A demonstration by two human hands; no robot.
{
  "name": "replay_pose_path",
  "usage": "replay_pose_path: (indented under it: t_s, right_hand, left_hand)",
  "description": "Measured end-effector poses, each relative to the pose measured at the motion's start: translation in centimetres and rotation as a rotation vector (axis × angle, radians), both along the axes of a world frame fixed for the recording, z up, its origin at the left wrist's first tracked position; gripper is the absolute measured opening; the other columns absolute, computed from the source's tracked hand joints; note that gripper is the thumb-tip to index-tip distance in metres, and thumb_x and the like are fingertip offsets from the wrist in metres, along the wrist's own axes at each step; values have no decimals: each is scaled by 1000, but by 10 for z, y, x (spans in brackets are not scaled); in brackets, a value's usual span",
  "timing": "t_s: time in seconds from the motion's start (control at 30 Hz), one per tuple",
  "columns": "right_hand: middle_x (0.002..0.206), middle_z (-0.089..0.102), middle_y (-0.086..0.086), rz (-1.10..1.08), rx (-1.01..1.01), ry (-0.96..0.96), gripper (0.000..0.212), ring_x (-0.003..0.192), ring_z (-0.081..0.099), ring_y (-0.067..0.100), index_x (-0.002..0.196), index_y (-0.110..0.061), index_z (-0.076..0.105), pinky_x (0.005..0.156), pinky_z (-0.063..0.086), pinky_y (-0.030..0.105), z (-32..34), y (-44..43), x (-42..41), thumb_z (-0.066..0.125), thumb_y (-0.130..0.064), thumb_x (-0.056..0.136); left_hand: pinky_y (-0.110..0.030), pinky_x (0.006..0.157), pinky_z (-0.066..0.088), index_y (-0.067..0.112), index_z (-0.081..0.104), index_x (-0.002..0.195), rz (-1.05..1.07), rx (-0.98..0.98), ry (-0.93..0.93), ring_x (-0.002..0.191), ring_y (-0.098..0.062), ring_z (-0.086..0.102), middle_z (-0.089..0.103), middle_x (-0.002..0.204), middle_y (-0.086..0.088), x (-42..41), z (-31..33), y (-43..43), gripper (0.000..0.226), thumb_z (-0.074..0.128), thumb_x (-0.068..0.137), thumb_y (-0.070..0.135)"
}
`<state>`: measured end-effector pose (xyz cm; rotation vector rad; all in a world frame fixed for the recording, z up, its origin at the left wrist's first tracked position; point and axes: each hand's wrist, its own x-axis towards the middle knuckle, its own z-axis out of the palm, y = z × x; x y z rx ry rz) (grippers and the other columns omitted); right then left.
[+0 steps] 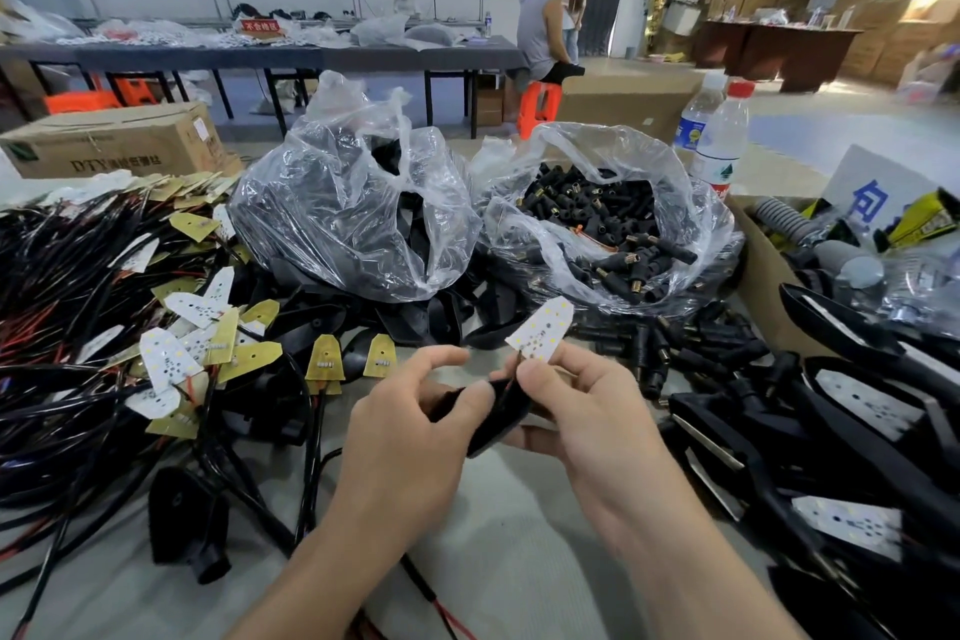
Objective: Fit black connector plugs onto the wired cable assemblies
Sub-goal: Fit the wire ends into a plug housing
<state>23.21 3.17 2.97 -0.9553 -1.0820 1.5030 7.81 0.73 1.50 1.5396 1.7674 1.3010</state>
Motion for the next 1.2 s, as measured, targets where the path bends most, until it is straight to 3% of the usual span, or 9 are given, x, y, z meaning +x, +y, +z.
replay_pose_path:
  t_s: [0.1, 0.23, 0.43, 0.6, 0.7, 0.8, 0.97, 1.1, 1.2]
  right_hand:
    - [82, 76, 13, -169, -10, -42, 26, 71, 73, 20, 80, -12, 75, 60, 60, 31, -5, 5, 2, 60, -4, 99]
    - [77, 75, 13, -372, -76, -78, 18, 68, 69, 24, 82, -7, 73, 62, 62, 40, -13, 14, 6, 65, -8, 97]
    - [106, 75, 20, 38, -121, 98, 21, 93, 76, 32, 114, -7, 66, 68, 61, 34, -13, 10, 5, 60, 1, 97]
    - [110, 69, 35, -187, -172, 162, 14, 69, 65, 26, 111, 4, 64, 68, 59, 36, -10, 15, 5, 58, 0, 99]
    - [103, 71, 24, -316, -243, 312, 16, 75, 66, 26, 114, -6, 63, 70, 57, 34, -8, 24, 14, 56, -1, 101]
    - [102, 76, 13, -334, -250, 449, 16, 89, 73, 26, 115, -11, 64, 76, 63, 41, -7, 27, 21, 54, -6, 103]
    - [94, 75, 19, -276, -317, 624, 28, 76, 75, 29, 117, 4, 65, 64, 63, 45, -3, 24, 19, 58, -18, 102]
    - [113, 73, 25, -101, -356, 511, 46, 100, 74, 38, 118, 5, 64, 65, 62, 43, -1, 17, 8, 51, -36, 104]
    - [107, 75, 20, -58, -253, 320, 20, 80, 76, 28, 113, 1, 64, 54, 58, 31, 1, 11, 3, 49, -11, 105]
  left_hand:
    - [-34, 70, 55, 49, 70, 104, -195, -154, -163, 64, -10, 68, 74, 71, 2, -12, 0, 5, 35, 62, 72, 60]
    - [-24, 62, 41, 55, 73, 96, -328, -199, -20, 55, -4, 52, 70, 63, 9, -25, -4, 11, 33, 62, 67, 68]
    - [-23, 48, 24, 39, 80, 87, -312, -156, -152, 51, -13, 25, 33, 52, 8, -31, -5, 16, 21, 69, 82, 56]
    - [-18, 44, 24, 28, 79, 74, -221, -173, -105, 46, -12, 24, 33, 46, 8, -32, -4, 15, 21, 73, 90, 40]
    - [-20, 44, 23, 24, 80, 69, -233, -203, -172, 44, -12, 23, 34, 44, 6, -35, 0, 15, 23, 73, 91, 29]
    - [-20, 44, 20, 17, 80, 69, -354, -228, -251, 43, -11, 22, 31, 45, 4, -33, 7, 11, 23, 77, 86, 33]
    - [-24, 48, 20, 13, 78, 72, -626, -384, -168, 47, -15, 26, 35, 48, 0, -24, 17, 1, 29, 71, 81, 40]
    - [-23, 45, 23, 13, 72, 67, -586, -399, -165, 41, -12, 29, 45, 44, -1, -6, 13, -4, 33, 68, 96, 27]
    - [-20, 43, 26, 9, 69, 68, -571, -426, -166, 36, -10, 32, 47, 41, 0, 4, 8, -6, 34, 61, 100, 16]
